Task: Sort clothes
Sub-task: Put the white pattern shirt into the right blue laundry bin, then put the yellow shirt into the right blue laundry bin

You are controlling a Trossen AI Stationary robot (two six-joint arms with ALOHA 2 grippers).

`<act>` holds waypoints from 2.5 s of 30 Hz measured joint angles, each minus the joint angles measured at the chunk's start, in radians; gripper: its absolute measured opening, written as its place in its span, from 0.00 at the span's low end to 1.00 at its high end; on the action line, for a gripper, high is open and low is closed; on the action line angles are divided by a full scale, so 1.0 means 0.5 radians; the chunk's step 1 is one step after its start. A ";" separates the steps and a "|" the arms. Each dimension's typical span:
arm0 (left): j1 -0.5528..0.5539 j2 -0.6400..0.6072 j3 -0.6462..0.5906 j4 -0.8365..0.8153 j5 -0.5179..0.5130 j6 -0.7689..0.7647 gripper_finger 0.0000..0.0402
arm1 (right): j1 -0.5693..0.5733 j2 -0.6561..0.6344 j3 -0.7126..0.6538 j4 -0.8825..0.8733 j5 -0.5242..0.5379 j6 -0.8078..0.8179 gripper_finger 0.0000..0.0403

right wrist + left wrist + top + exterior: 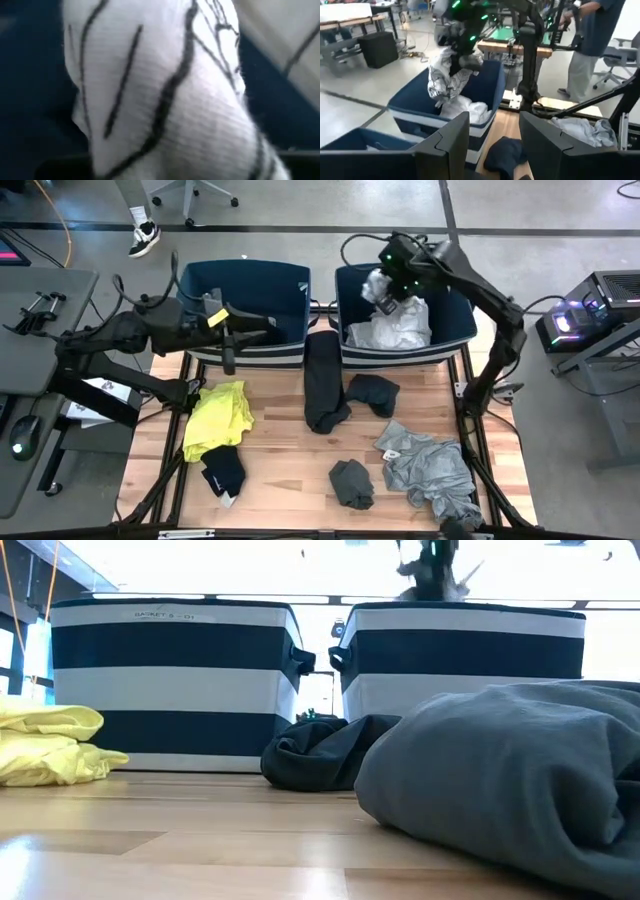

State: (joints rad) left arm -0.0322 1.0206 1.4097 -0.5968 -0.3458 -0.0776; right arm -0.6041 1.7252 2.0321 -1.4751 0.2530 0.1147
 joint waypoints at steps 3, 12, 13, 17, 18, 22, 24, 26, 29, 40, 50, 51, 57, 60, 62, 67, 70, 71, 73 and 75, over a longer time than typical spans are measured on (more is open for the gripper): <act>0.000 -0.001 0.000 -0.065 -0.002 -0.042 0.39 | -0.207 0.001 -0.382 0.092 -0.158 0.018 0.05; 0.000 0.000 -0.002 -0.230 -0.005 -0.210 0.39 | -0.385 -0.007 -1.528 0.998 -0.431 0.133 0.07; 0.000 0.000 -0.002 -0.238 -0.005 -0.210 0.39 | -0.382 -0.011 -1.607 1.073 -0.447 0.141 0.07; 0.000 0.000 -0.002 -0.268 -0.004 -0.211 0.39 | -0.365 -0.014 -1.749 1.176 -0.458 0.183 0.13; 0.000 0.000 -0.002 -0.282 -0.004 -0.211 0.39 | -0.366 -0.011 -1.747 1.169 -0.472 0.182 0.17; 0.000 0.000 -0.002 -0.329 -0.003 -0.226 0.39 | -0.374 0.008 -1.565 0.971 -0.493 0.176 0.33; 0.000 0.000 -0.002 -0.354 0.000 -0.251 0.39 | -0.374 0.013 -1.401 0.820 -0.470 0.173 0.41; 0.000 0.000 -0.002 -0.393 0.002 -0.262 0.39 | -0.376 0.011 -1.202 0.704 -0.431 0.173 0.47; 0.000 0.000 -0.002 -0.452 0.002 -0.267 0.39 | -0.357 0.010 -0.905 0.472 -0.335 0.174 0.51; -0.001 0.000 -0.074 -0.525 0.016 -0.366 0.39 | -0.034 0.004 -0.210 0.181 -0.200 0.078 0.52; -0.003 0.001 -0.110 -0.886 0.274 -0.559 0.39 | 0.642 -0.057 -0.207 0.442 -0.211 -0.209 0.52; -0.003 0.001 -0.110 -0.961 0.310 -0.610 0.39 | 0.711 -0.087 -0.207 0.474 -0.210 -0.223 0.52; -0.093 0.060 -0.111 -1.577 0.414 -1.062 0.39 | 1.006 -0.278 -0.207 0.598 -0.089 -0.072 0.52; -0.139 0.102 -0.111 -1.797 0.395 -1.393 0.39 | 1.070 -0.364 -0.207 0.585 0.023 0.022 0.52; -0.157 0.130 -0.128 -1.858 0.333 -1.672 0.39 | 1.094 -0.404 -0.207 0.572 0.089 0.055 0.52; -0.183 0.117 -0.426 -1.789 0.429 -2.097 0.39 | 1.122 -0.446 -0.207 0.544 0.158 0.117 0.52; -0.215 0.117 -0.656 -1.699 0.592 -2.213 0.41 | 1.122 -0.448 -0.207 0.482 0.159 0.123 0.52; -0.222 0.116 -0.729 -1.646 0.632 -2.242 0.43 | 1.122 -0.447 -0.207 0.456 0.158 0.123 0.52; -0.235 0.116 -0.863 -1.551 0.679 -2.286 0.46 | 1.122 -0.447 -0.207 0.423 0.158 0.122 0.52; -0.240 0.116 -0.974 -1.462 0.683 -2.333 0.51 | 1.122 -0.447 -0.207 0.412 0.158 0.122 0.52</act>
State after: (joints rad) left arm -0.1524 1.0784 0.9228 -1.3276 -0.0044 -1.2440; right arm -0.0429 1.5017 1.9285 -1.2693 0.3321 0.1757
